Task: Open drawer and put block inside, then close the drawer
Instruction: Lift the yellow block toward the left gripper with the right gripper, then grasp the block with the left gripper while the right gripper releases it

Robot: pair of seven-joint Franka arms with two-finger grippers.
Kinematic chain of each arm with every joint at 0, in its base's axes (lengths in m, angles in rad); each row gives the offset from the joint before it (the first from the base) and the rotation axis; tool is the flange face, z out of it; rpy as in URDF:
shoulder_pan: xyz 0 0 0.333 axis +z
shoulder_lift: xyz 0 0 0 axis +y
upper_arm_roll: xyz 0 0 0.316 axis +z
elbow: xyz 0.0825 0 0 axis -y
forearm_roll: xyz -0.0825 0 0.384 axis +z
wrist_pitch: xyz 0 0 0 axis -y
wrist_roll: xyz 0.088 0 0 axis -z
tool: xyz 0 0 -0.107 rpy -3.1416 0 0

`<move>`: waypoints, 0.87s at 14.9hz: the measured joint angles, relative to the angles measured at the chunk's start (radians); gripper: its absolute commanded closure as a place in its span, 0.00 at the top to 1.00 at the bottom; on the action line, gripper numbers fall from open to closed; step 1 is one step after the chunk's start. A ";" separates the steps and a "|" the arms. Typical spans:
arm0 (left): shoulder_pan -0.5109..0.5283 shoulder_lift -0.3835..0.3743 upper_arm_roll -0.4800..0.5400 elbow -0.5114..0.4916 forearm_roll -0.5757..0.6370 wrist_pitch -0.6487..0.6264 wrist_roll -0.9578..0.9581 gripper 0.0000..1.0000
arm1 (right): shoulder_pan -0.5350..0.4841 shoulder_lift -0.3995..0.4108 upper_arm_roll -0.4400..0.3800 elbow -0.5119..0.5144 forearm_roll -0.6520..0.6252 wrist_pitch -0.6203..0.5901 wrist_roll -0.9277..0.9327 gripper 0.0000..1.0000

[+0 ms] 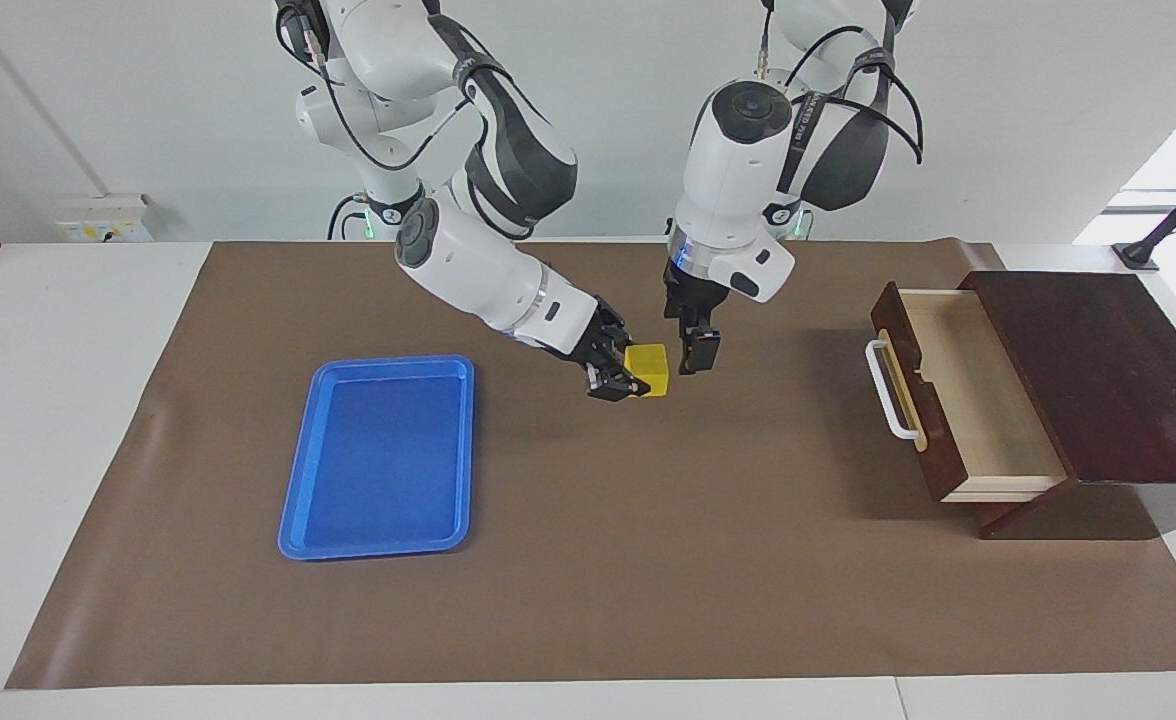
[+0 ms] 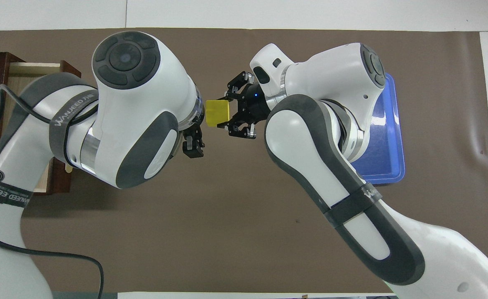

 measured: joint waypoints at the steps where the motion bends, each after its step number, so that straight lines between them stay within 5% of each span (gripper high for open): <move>1: -0.003 0.003 0.003 0.000 0.001 0.000 -0.012 1.00 | 0.003 0.001 -0.002 -0.003 0.000 0.005 0.001 0.00; 13: -0.005 0.018 0.012 0.003 0.001 0.069 -0.045 1.00 | 0.003 0.005 -0.004 -0.003 0.000 0.006 0.001 0.00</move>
